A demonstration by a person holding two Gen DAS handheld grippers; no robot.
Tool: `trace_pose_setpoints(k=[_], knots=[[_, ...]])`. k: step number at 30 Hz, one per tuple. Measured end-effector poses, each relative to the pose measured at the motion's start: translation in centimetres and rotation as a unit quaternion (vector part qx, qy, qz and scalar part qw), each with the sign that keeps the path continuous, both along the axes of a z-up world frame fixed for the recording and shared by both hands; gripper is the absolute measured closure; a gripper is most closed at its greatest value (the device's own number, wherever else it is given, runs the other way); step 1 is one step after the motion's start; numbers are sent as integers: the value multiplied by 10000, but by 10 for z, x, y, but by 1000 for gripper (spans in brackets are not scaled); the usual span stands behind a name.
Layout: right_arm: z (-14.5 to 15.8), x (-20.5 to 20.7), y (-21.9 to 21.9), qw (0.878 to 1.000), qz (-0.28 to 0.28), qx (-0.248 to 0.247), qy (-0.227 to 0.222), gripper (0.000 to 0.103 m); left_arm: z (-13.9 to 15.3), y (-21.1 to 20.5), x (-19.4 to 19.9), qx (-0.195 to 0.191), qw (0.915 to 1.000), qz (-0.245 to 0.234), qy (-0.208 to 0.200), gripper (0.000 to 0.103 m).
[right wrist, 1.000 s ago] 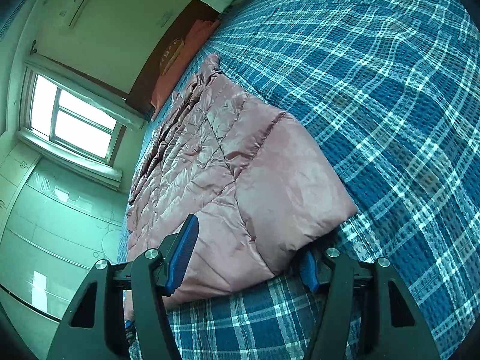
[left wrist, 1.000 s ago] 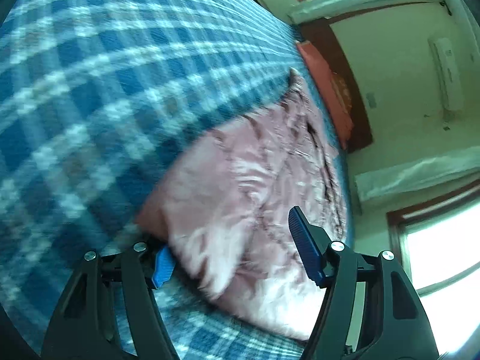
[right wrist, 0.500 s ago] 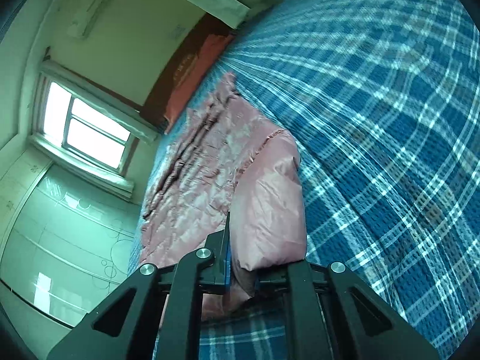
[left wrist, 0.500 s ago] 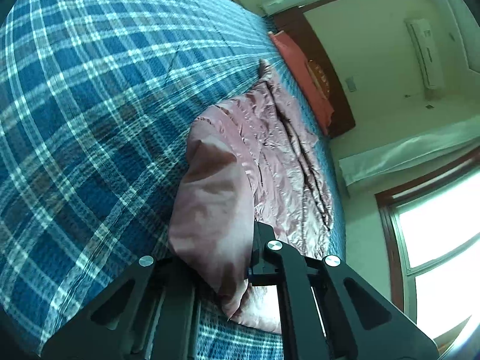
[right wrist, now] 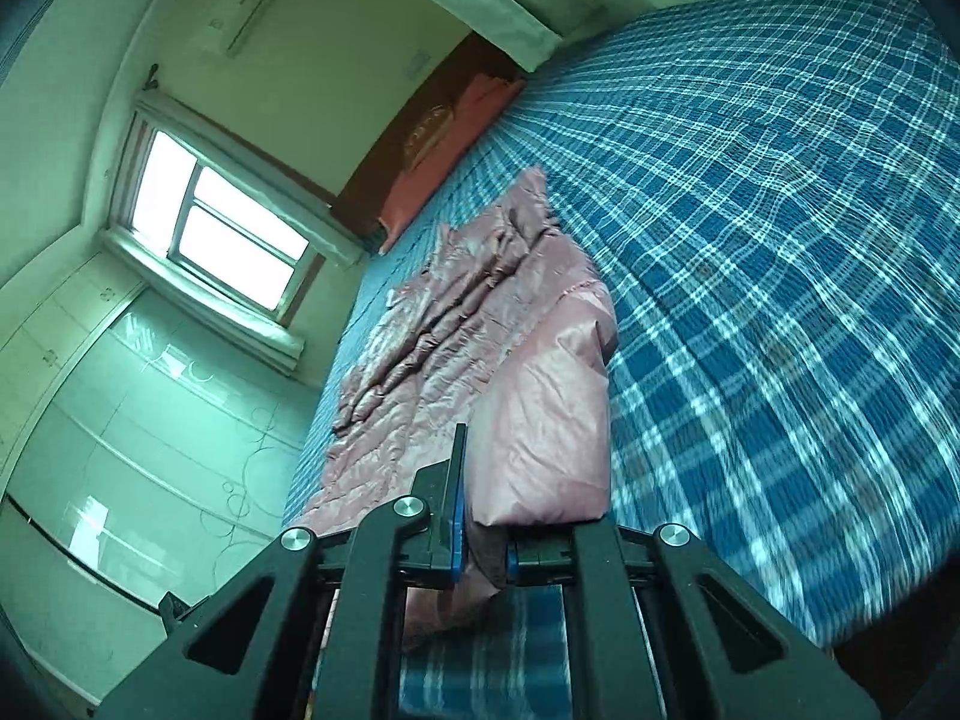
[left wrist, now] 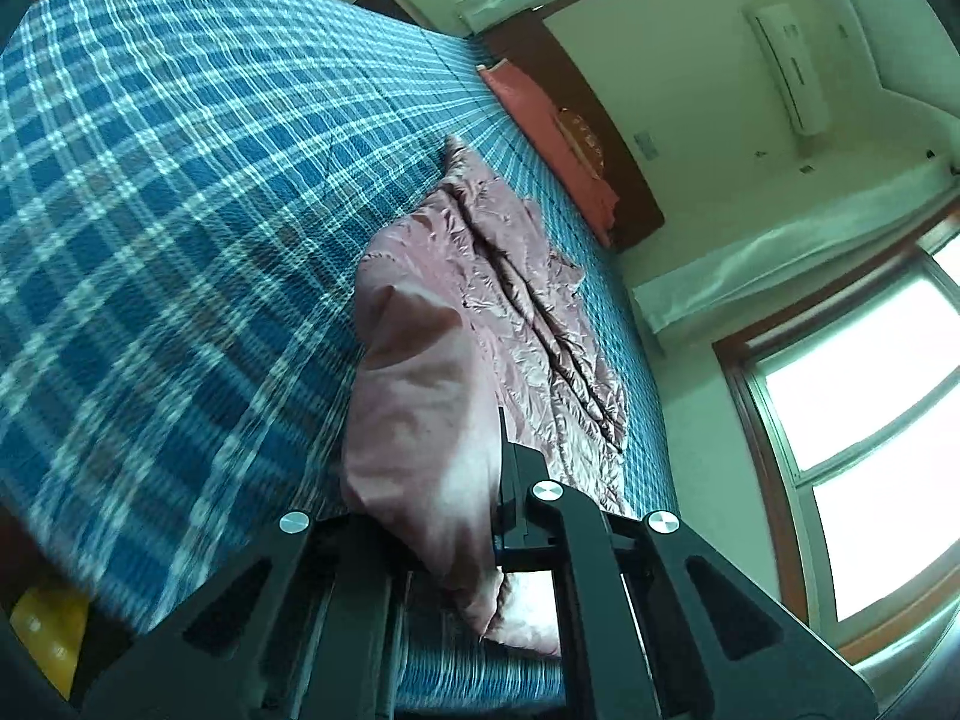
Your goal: Fold large clothes
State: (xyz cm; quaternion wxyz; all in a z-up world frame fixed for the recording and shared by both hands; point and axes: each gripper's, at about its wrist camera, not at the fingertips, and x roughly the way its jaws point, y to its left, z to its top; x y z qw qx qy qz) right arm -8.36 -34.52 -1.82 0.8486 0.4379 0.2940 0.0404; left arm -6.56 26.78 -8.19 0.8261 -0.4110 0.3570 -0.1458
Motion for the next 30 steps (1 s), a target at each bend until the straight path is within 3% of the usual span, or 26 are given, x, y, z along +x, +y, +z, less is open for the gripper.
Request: trace_pose_setpoints(k=[5, 11, 16, 20, 23, 30], knots=[[13, 17, 3, 9997, 89, -4, -242, 94, 15, -2, 3, 26, 9999, -77, -111, 98], [40, 91, -8, 9970, 201, -38, -746, 94, 51, -13, 60, 44, 9983, -119, -573, 98], [57, 174, -19, 9952, 226, -240, -922, 94, 77, -28, 143, 226, 9963, -115, -819, 98], [60, 239, -28, 9952, 228, -358, -885, 94, 79, -45, 220, 445, 9961, -78, -761, 98], [53, 290, -34, 9962, 198, -439, -720, 94, 70, -61, 282, 695, 9958, -74, -588, 98], [12, 397, -51, 9989, 68, -465, -91, 94, 37, -80, 387, 1270, 9916, 17, -246, 98]])
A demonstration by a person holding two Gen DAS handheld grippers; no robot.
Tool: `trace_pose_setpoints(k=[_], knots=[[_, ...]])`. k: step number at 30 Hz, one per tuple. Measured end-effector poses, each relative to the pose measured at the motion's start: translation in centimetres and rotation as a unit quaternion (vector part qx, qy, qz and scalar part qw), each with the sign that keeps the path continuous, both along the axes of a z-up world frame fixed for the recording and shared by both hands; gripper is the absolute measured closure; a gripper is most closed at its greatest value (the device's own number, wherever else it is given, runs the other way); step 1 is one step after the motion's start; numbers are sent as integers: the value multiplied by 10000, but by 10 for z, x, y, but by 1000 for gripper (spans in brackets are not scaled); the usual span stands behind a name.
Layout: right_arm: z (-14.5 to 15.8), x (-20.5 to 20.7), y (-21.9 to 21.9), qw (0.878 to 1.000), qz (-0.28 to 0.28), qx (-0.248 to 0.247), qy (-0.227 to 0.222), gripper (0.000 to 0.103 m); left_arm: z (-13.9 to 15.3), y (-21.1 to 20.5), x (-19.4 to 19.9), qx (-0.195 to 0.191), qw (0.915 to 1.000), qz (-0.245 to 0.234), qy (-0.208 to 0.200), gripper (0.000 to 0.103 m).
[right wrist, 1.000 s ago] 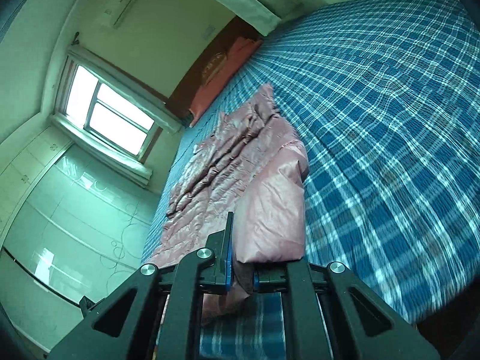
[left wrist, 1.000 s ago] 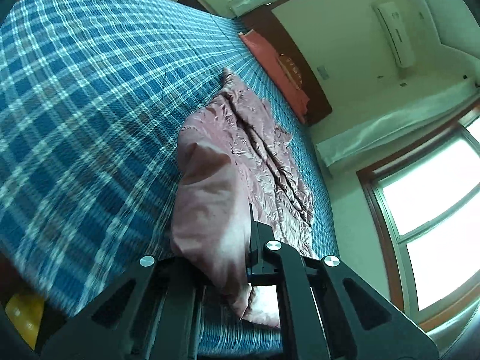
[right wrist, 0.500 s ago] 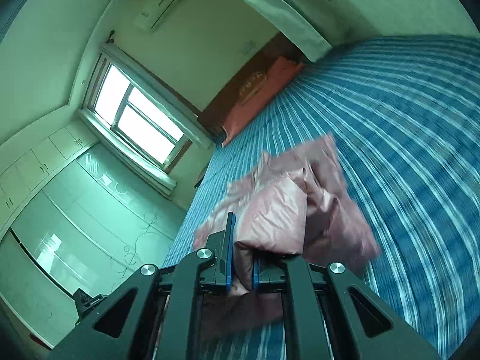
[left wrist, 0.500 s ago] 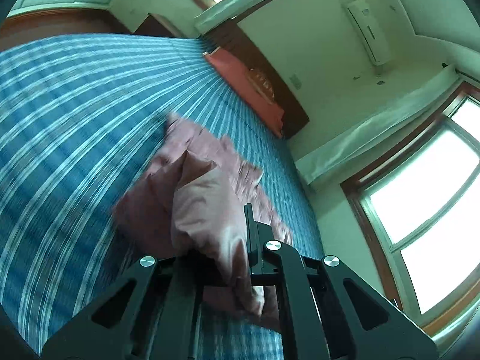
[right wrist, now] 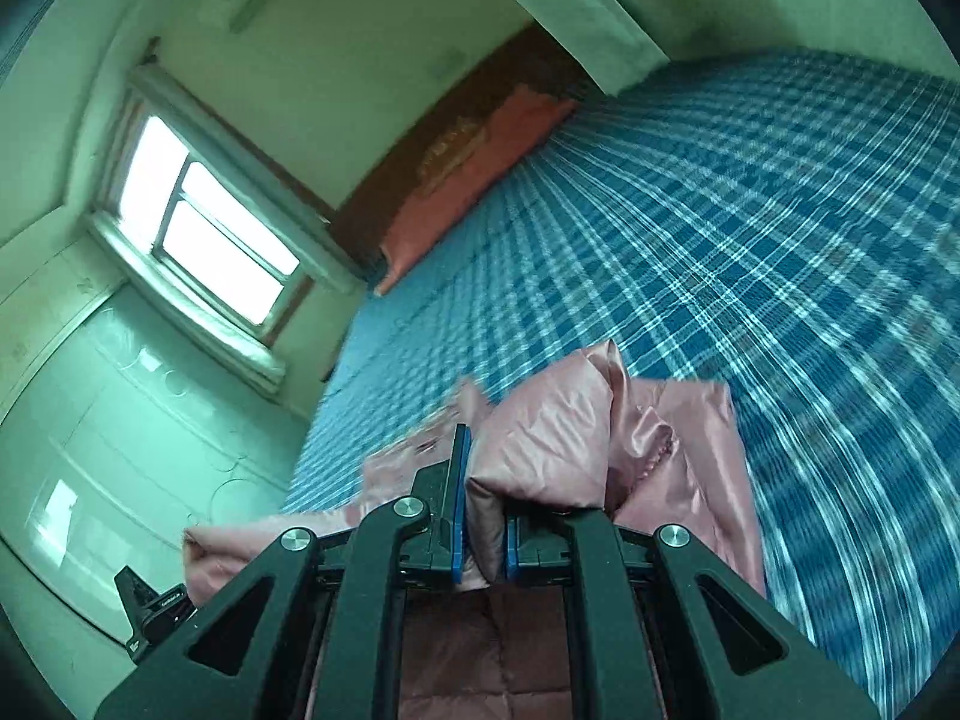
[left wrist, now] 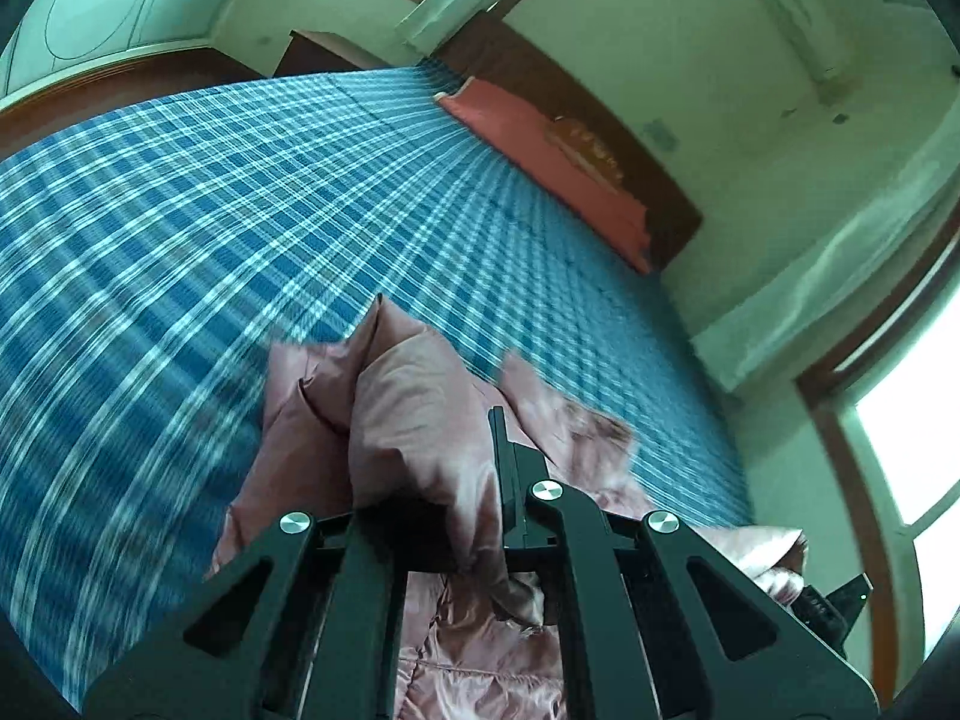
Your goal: Fold large clothes
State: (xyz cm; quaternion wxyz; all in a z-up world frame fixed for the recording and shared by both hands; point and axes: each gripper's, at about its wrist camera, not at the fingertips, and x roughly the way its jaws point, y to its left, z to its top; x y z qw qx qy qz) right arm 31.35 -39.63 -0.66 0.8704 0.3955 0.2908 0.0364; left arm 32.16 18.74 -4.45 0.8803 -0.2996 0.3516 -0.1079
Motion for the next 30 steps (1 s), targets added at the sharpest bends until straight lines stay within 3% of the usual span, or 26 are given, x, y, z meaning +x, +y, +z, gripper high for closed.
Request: trace_pose_setpoints(k=[9, 14, 18, 20, 21, 22, 23, 24, 28, 30], knots=[[-59, 93, -6, 9976, 31, -164, 671, 94, -55, -16, 84, 559, 9975, -25, 432, 98], [-82, 107, -4, 9958, 61, -157, 899, 91, -75, -22, 101, 808, 9951, -24, 565, 97], [-80, 106, -4, 9953, 92, -173, 948, 84, -71, -27, 106, 856, 9948, -71, 551, 94], [-75, 104, -6, 9955, 122, -196, 924, 77, -64, -25, 106, 768, 9953, -128, 583, 85], [-71, 104, -6, 9956, 138, -216, 897, 66, -62, -23, 106, 695, 9958, -142, 587, 79], [-65, 99, -9, 9960, 156, -230, 848, 60, -57, -21, 103, 579, 9965, -146, 580, 53], [-60, 94, -10, 9965, 151, -230, 784, 46, -53, -17, 100, 454, 9974, -140, 548, 35], [-53, 88, -11, 9972, 114, -255, 688, 39, -46, -12, 95, 341, 9984, -43, 443, 32], [-30, 69, -6, 9973, 142, -540, 483, 39, -30, -1, 76, 175, 9992, 73, 346, 30], [-26, 63, 3, 9958, 206, -740, 504, 39, -30, -5, 67, 331, 9989, 1, 332, 30]])
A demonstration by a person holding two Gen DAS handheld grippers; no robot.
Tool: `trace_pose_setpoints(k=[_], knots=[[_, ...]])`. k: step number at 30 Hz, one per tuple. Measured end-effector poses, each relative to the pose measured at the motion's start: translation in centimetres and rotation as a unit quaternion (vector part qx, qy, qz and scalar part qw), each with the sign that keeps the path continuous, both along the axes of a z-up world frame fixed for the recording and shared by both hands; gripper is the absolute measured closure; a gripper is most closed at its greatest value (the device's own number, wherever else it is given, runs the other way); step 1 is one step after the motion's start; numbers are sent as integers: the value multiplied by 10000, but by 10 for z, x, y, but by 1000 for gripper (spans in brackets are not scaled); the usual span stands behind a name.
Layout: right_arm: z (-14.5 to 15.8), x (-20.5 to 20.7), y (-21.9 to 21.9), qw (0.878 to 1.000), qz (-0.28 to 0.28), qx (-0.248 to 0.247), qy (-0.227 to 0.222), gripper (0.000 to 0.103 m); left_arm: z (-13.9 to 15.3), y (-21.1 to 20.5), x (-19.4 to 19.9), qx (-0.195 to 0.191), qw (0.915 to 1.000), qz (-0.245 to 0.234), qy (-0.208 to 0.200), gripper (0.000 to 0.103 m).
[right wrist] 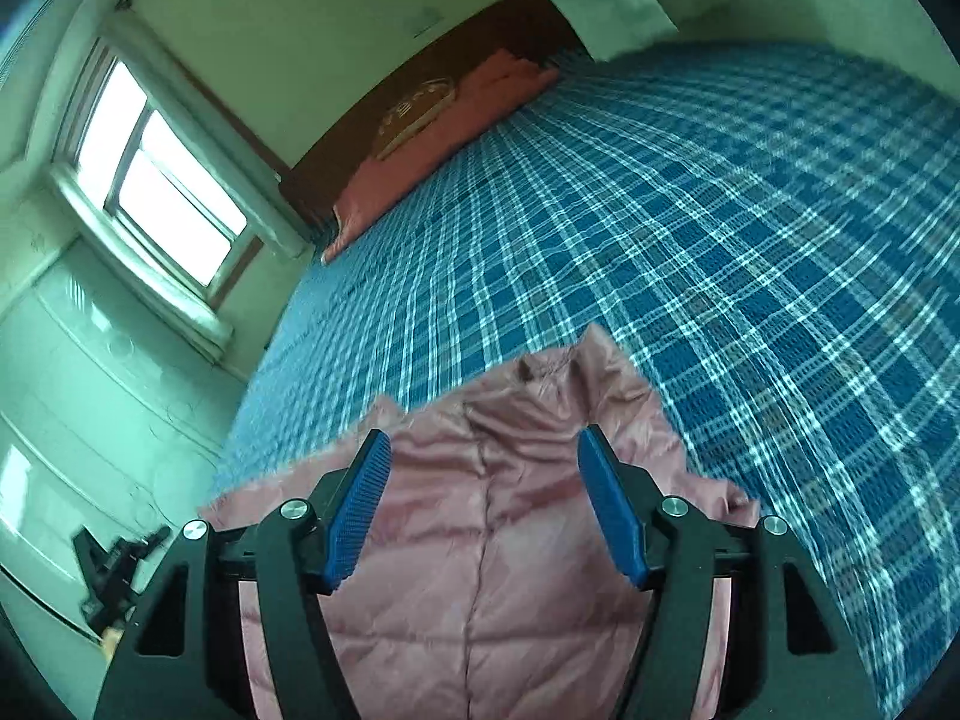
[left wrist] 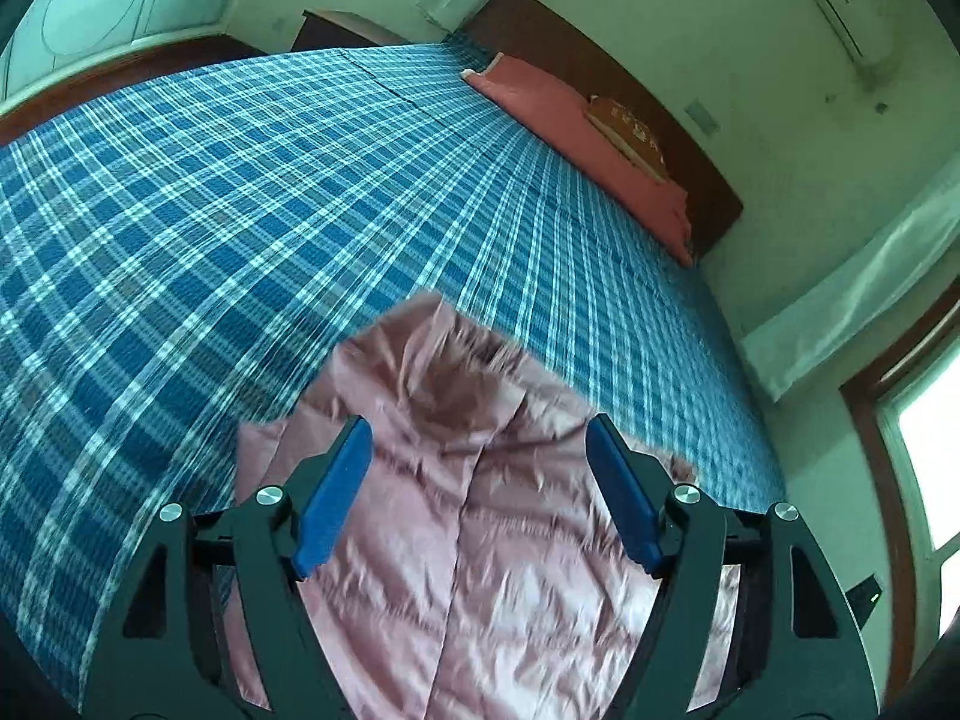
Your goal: Fold large clothes
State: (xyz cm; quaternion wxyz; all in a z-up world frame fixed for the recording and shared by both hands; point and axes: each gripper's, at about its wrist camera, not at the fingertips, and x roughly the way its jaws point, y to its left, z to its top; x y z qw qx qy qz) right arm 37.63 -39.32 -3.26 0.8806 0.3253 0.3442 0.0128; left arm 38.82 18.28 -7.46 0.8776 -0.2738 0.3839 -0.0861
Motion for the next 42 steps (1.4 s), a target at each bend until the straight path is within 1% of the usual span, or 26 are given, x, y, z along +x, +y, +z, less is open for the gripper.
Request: trace_pose_setpoints(k=[2, 4, 5, 6, 9, 10, 12, 14, 15, 16, 18, 19, 21, 22, 24, 26, 27, 28, 30, 32, 33, 35, 36, 39, 40, 42], knots=[[3, 1, 18, 9992, 177, -358, 68, 39, -4, -13, -4, 368, 9990, -242, 1, 32], [3, 12, 38, 9958, 378, -816, 189, 43, -9, -24, -2, 714, 9969, -328, 14, 33], [3, 18, 47, 9937, 480, -984, 228, 45, -11, -29, 2, 809, 9961, -345, 24, 33], [2, 23, 55, 9918, 569, -1118, 254, 45, -12, -31, 6, 842, 9958, -353, 22, 33], [1, 54, 91, 9801, 907, -1740, 299, 46, -15, -41, 25, 1071, 9937, -323, -21, 33], [0, 60, 99, 9773, 950, -1866, 313, 46, -16, -44, 31, 1159, 9928, -288, -26, 33], [-11, 78, 113, 9708, 1048, -2105, 476, 46, -26, -50, 46, 1370, 9903, -229, 91, 33], [-33, 90, 118, 9671, 1108, -2141, 819, 45, -42, -54, 59, 1563, 9868, -238, 343, 33], [-42, 93, 116, 9698, 1136, -1961, 905, 45, -51, -55, 65, 1576, 9861, -264, 462, 32], [-45, 93, 112, 9719, 1139, -1851, 903, 45, -52, -56, 67, 1596, 9858, -238, 461, 32], [-38, 92, 104, 9743, 1159, -1709, 903, 45, -47, -55, 69, 1570, 9863, -240, 443, 33], [-35, 90, 100, 9746, 1161, -1696, 885, 45, -42, -53, 68, 1462, 9881, -256, 394, 33], [-22, 82, 78, 9778, 926, -1728, 736, 45, -36, -43, 66, 1231, 9919, -196, 232, 33], [-21, 80, 66, 9781, 775, -1771, 774, 45, -36, -40, 67, 1171, 9927, -159, 224, 32], [-25, 77, 49, 9757, 548, -1880, 984, 45, -43, -35, 73, 951, 9947, -132, 379, 32], [-46, 78, 24, 9720, 306, -1836, 1435, 45, -55, -34, 81, 804, 9951, -120, 559, 32], [-55, 77, 15, 9755, 299, -1619, 1456, 45, -58, -36, 82, 833, 9949, -144, 557, 32], [-57, 74, 9, 9792, 275, -1486, 1355, 45, -61, -40, 84, 950, 9939, -178, 532, 32], [-58, 70, 3, 9813, 235, -1427, 1270, 45, -64, -46, 87, 1167, 9916, -214, 519, 30], [-55, 63, 0, 9807, 233, -1502, 1229, 45, -60, -45, 86, 1152, 9918, -211, 503, 30], [-53, 60, -2, 9807, 217, -1513, 1223, 45, -56, -41, 84, 1019, 9933, -221, 492, 30], [-44, 45, -6, 9810, 91, -1514, 1210, 45, -47, -22, 72, 667, 9965, -126, 497, 30], [-38, 34, -14, 9822, 0, -1463, 1178, 45, -43, -14, 66, 575, 9970, -54, 508, 30], [-20, -13, -28, 9821, -176, -1449, 1194, 45, -33, 25, 39, 399, 9970, 376, 544, 30], [-16, -20, -36, 9821, -201, -1435, 1201, 45, -32, 34, 31, 373, 9966, 470, 568, 30], [-12, -52, -45, 9826, -237, -1360, 1244, 45, -31, 58, 5, 332, 9950, 689, 636, 30]])
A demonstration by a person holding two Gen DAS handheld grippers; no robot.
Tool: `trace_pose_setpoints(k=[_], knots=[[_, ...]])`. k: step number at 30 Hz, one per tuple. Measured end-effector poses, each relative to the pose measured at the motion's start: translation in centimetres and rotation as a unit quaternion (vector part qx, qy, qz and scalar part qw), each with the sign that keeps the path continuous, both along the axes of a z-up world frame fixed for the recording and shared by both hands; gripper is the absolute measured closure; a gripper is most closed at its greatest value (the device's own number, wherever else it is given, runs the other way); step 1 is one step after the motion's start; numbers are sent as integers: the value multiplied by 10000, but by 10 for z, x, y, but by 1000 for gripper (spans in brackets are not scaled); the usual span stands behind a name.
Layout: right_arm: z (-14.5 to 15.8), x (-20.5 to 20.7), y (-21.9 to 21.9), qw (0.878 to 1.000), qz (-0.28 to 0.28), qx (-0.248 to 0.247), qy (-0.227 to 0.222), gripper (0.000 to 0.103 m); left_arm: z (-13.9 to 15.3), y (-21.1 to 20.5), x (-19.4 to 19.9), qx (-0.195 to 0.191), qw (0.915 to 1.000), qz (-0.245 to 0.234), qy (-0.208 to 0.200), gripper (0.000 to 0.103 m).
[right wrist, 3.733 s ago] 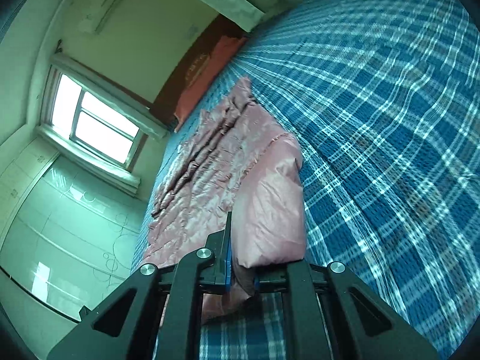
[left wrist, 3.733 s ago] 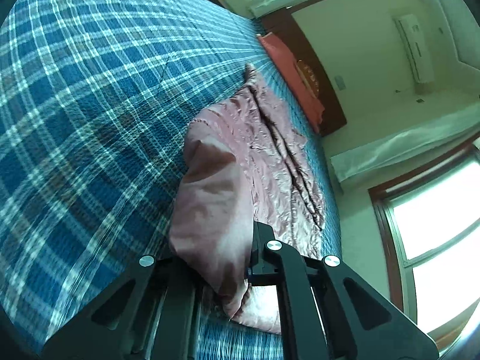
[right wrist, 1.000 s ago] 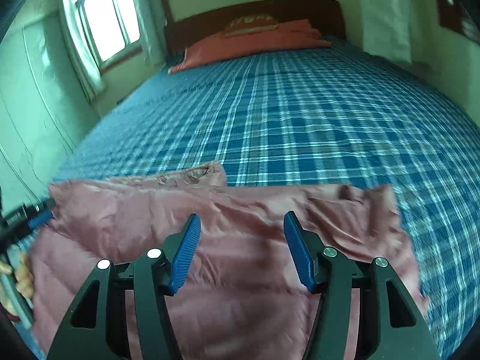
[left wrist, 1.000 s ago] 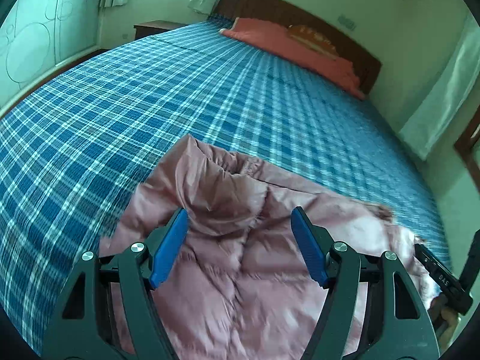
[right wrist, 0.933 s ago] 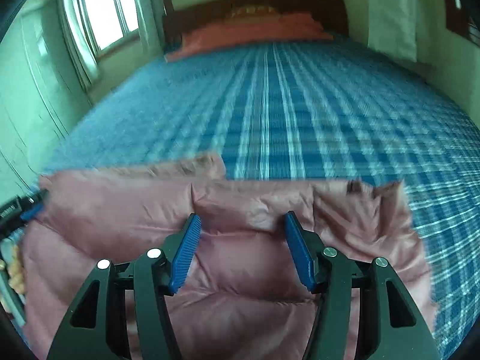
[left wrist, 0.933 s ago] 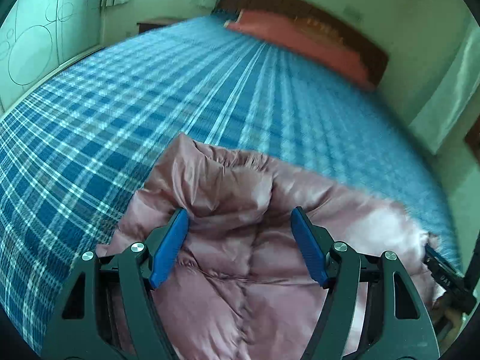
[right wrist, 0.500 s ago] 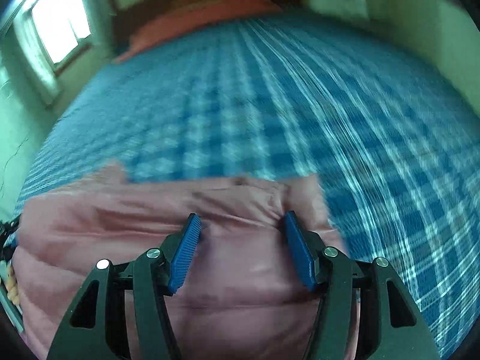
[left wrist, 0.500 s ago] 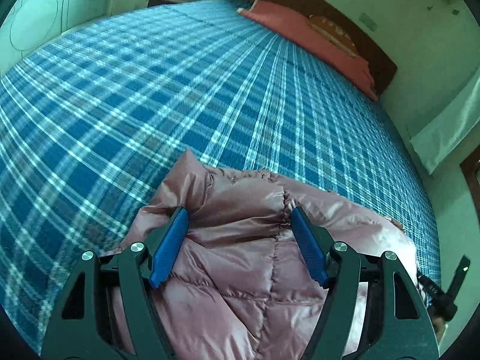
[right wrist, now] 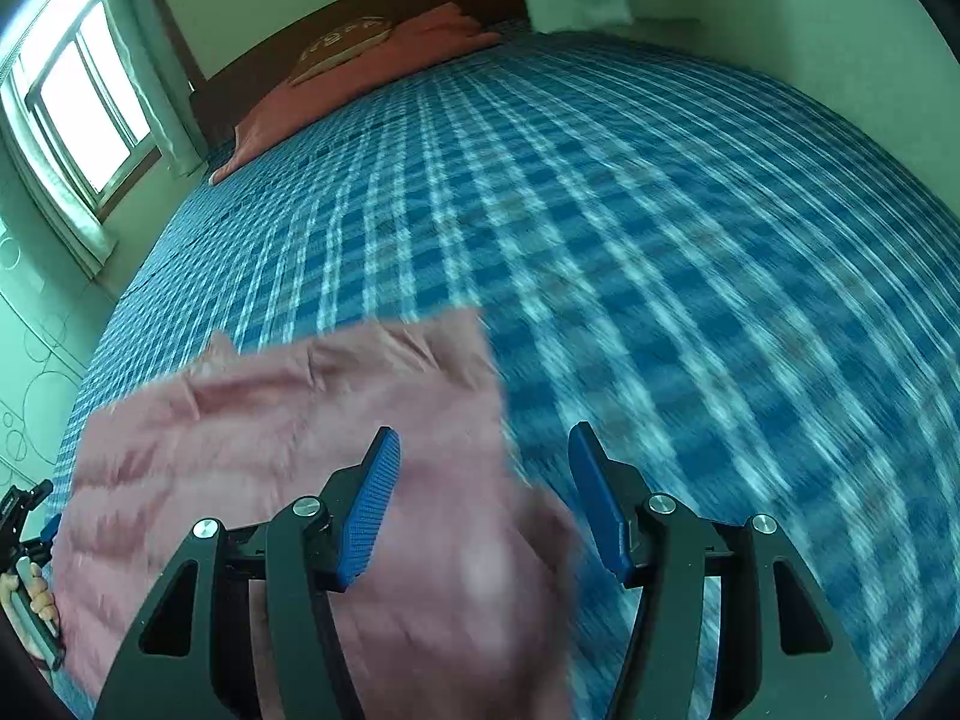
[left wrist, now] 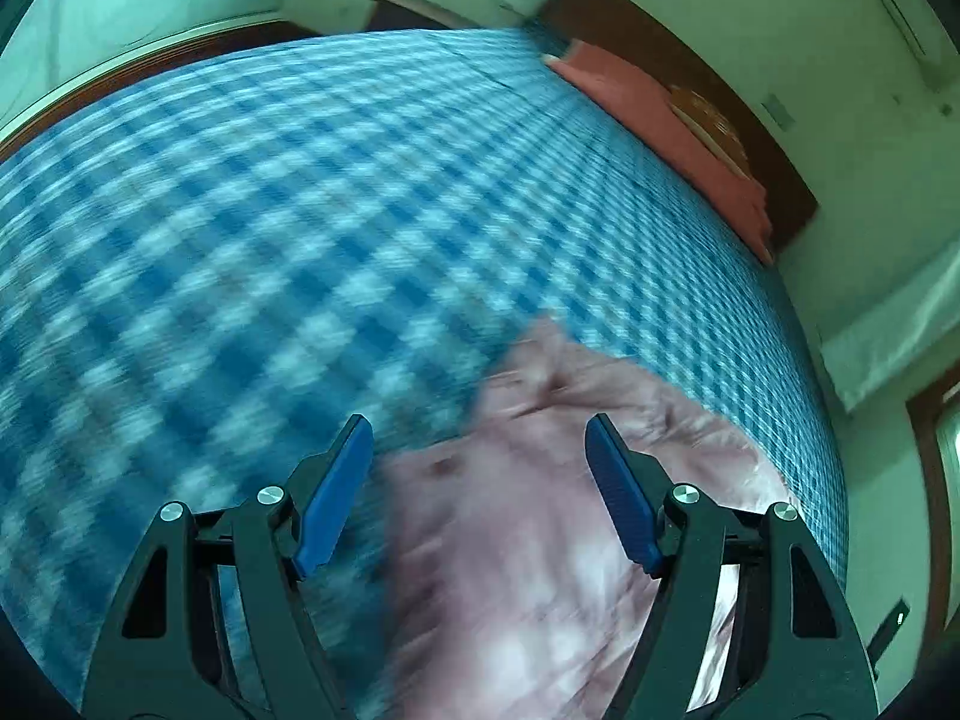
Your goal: Fold large clothes
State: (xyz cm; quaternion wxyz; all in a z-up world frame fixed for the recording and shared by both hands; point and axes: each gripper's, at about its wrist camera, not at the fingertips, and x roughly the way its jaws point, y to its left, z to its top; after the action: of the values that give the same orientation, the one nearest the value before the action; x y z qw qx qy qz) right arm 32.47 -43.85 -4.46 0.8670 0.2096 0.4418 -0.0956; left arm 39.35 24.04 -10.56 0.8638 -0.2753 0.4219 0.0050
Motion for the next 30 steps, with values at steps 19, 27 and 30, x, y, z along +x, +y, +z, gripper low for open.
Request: trace_pose_setpoints(k=[19, 27, 30], knots=[[-44, -212, 49, 9575, -580, 2777, -522, 44, -35, -11, -221, -1855, 9806, 562, -277, 27], [-53, -186, 53, 9422, -1102, 2999, -1014, 44, -47, -27, -185, -2126, 9713, 994, -400, 27], [-51, -174, 53, 9420, -1204, 2943, -1077, 54, -46, -28, -176, -2093, 9711, 1092, -361, 38]])
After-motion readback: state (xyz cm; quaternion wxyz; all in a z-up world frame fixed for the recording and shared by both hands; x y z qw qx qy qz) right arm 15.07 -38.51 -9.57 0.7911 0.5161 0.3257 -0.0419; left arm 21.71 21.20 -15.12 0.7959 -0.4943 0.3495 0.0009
